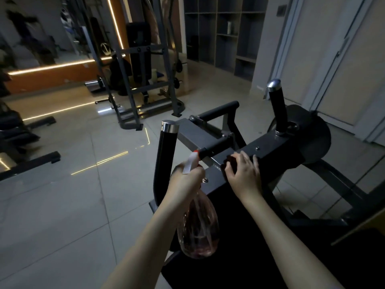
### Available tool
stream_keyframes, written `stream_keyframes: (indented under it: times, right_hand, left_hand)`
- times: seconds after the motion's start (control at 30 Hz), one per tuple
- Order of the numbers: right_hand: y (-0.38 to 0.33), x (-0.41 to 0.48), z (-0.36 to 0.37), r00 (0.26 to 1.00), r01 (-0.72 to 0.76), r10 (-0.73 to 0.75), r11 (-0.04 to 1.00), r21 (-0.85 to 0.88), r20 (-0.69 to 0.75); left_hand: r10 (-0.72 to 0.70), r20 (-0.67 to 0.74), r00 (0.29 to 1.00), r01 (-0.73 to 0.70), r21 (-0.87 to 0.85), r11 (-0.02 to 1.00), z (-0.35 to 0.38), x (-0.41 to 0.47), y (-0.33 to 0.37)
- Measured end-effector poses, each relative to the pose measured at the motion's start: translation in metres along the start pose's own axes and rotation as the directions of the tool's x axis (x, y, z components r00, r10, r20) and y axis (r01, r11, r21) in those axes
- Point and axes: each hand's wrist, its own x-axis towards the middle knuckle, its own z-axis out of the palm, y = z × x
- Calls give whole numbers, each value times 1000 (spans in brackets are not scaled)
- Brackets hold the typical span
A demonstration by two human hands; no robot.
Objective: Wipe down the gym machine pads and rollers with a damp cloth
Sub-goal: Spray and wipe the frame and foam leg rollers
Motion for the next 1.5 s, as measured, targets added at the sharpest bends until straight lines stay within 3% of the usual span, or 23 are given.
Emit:
stream_keyframes:
  times: [0.5,0.8,1.03,1.17,1.27,1.43,1.5]
  right_hand:
    - [13,13,9,996,66,-59,992,111,-67]
    - [8,11,5,1000,4,-3,995,95,-13]
    - [6,10,2,999,-5,2,997,82,40]
    - [6,10,1,998,-3,-2,997,78,62]
    - [6,10,-1,998,-11,6,996,84,62]
    - [7,10,0,998,14,-20,995,97,66]
    - [7,19,-6,993,17,-30,993,119,113]
  left_hand:
    - [-219,-97,971,225,64,972,15,14,-8]
    - [-143,-48,989,149,200,968,1,9,-7]
    - [9,-66,998,-7,30,1000,-2,-2,12]
    - [108,-93,990,-107,21,994,-3,2,32]
    - [201,-110,973,-190,106,976,4,8,37]
    - [233,-130,964,-181,325,928,10,11,18]
    - [216,-138,967,-173,270,947,12,5,8]
